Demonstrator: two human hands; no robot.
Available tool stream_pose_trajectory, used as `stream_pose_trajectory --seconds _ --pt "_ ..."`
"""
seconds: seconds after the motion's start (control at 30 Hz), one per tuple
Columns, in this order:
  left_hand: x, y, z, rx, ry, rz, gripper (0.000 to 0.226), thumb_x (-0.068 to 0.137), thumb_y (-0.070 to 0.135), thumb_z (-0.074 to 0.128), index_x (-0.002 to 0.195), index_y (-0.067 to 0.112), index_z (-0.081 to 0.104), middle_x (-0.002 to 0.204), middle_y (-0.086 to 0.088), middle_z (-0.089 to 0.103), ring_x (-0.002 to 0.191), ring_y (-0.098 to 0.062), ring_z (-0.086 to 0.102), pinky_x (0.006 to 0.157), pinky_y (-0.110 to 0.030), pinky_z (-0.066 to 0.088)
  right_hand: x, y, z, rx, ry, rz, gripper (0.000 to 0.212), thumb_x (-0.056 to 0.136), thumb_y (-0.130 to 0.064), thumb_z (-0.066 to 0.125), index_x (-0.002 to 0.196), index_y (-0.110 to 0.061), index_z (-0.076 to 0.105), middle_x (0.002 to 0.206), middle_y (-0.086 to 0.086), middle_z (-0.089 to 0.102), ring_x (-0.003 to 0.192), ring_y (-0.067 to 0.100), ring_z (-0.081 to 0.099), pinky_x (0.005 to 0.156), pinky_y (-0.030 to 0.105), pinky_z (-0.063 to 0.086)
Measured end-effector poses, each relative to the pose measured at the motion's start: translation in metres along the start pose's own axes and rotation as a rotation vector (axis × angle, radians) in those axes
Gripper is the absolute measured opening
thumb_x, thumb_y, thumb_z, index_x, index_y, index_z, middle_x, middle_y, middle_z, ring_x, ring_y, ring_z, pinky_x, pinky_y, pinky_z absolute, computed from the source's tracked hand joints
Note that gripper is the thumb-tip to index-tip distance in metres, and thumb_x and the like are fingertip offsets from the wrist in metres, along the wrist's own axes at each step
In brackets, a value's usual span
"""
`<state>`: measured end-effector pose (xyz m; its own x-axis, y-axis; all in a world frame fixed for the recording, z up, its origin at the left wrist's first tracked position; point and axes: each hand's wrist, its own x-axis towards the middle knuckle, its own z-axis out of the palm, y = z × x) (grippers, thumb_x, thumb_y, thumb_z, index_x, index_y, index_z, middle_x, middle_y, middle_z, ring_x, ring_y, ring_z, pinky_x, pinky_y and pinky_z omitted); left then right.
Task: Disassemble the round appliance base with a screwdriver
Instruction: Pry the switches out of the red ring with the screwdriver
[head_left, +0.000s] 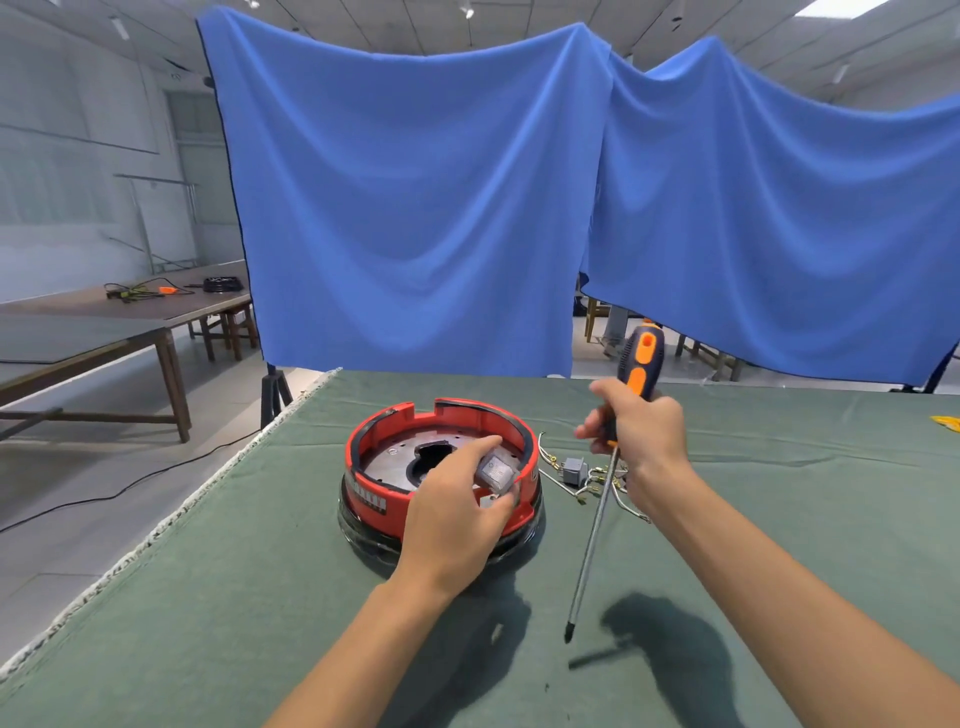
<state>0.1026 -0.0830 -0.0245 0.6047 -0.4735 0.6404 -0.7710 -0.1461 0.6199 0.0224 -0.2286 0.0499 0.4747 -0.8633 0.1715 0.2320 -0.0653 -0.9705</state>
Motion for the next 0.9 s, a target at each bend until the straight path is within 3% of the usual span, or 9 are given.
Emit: stream_pose_trajectory --seconds 0.13,0.27,0.37,0.43,0.57,0.63,0.77,0.9 --pt "-0.003 0.0 0.0 -0.039 0.021 -0.017 0.043 0.078 0.016 0.074 0.115 0.02 0.054 0.098 0.019 0.059 0.097 -0.008 0.058 0.082 -0.024 0.045 -0.006 -0.015 0.007 -0.219 -0.249 -0.096 0.017 0.081 -0.008 0.067 0.073 -0.009 0.052 0.048 0.002 0.061 0.029 0.011 0.033 0.032 0.015 0.025" --pt "-0.005 0.003 -0.001 -0.044 0.002 0.016 0.037 0.083 0.03 0.069 0.113 0.017 0.052 0.101 0.006 0.065 0.096 -0.02 0.061 0.081 -0.038 0.047 -0.019 -0.011 0.01 -0.419 -0.452 -0.051 0.024 0.075 -0.027 0.078 0.074 -0.012 0.06 0.067 0.005 0.072 0.029 0.009 0.032 0.033 0.014 0.024" --pt "-0.007 0.005 0.0 0.042 -0.04 0.079 0.035 0.087 0.034 0.064 0.113 0.015 0.051 0.099 0.0 0.065 0.093 -0.022 0.06 0.077 -0.038 0.046 -0.028 -0.001 0.01 -0.505 -0.555 0.049 0.037 0.073 -0.041 0.078 0.065 -0.016 0.053 0.048 -0.004 0.055 0.031 0.01 0.031 0.035 0.015 0.022" --pt "-0.007 0.005 0.0 0.117 -0.093 0.1 0.035 0.088 0.038 0.06 0.113 0.016 0.052 0.097 0.001 0.064 0.092 -0.022 0.057 0.075 -0.034 0.042 -0.027 0.004 0.007 -0.522 -0.58 0.099 0.037 0.075 -0.037 0.078 0.064 -0.016 0.049 0.042 -0.007 0.045 0.033 0.011 0.029 0.035 0.016 0.02" --pt "-0.008 0.002 0.001 0.24 -0.183 0.125 0.046 0.085 0.051 0.057 0.12 0.021 0.05 0.11 0.004 0.06 0.1 -0.017 0.048 0.084 -0.026 0.033 -0.017 0.012 -0.009 -0.515 -0.552 0.176 0.03 0.076 -0.018 0.077 0.062 -0.014 0.051 0.041 -0.01 0.047 0.032 0.01 0.032 0.036 0.016 0.022" --pt "-0.008 0.0 0.002 0.292 -0.181 0.16 0.049 0.085 0.052 0.058 0.122 0.02 0.051 0.112 0.003 0.059 0.101 -0.017 0.048 0.085 -0.025 0.03 -0.011 0.017 -0.018 -0.525 -0.505 0.199 0.026 0.074 -0.015 0.078 0.068 -0.012 0.053 0.049 -0.003 0.053 0.032 0.01 0.032 0.036 0.015 0.022" --pt "-0.009 0.0 0.006 0.431 -0.184 0.189 0.044 0.087 0.043 0.054 0.122 0.015 0.054 0.114 0.0 0.06 0.106 -0.022 0.052 0.093 -0.033 0.037 0.015 0.027 -0.036 -0.658 -0.321 0.192 0.028 0.067 -0.016 0.078 0.064 -0.014 0.051 0.047 0.0 0.052 0.03 0.011 0.031 0.036 0.013 0.022" --pt "-0.01 0.002 0.011 0.594 -0.167 0.196 0.034 0.083 0.032 0.058 0.111 0.014 0.06 0.102 -0.002 0.064 0.094 -0.026 0.058 0.088 -0.039 0.045 0.045 0.043 -0.054 -0.9 -0.1 0.165 0.022 0.067 -0.022 0.074 0.065 -0.009 0.056 0.048 0.005 0.051 0.036 0.018 0.04 0.041 0.021 0.031"
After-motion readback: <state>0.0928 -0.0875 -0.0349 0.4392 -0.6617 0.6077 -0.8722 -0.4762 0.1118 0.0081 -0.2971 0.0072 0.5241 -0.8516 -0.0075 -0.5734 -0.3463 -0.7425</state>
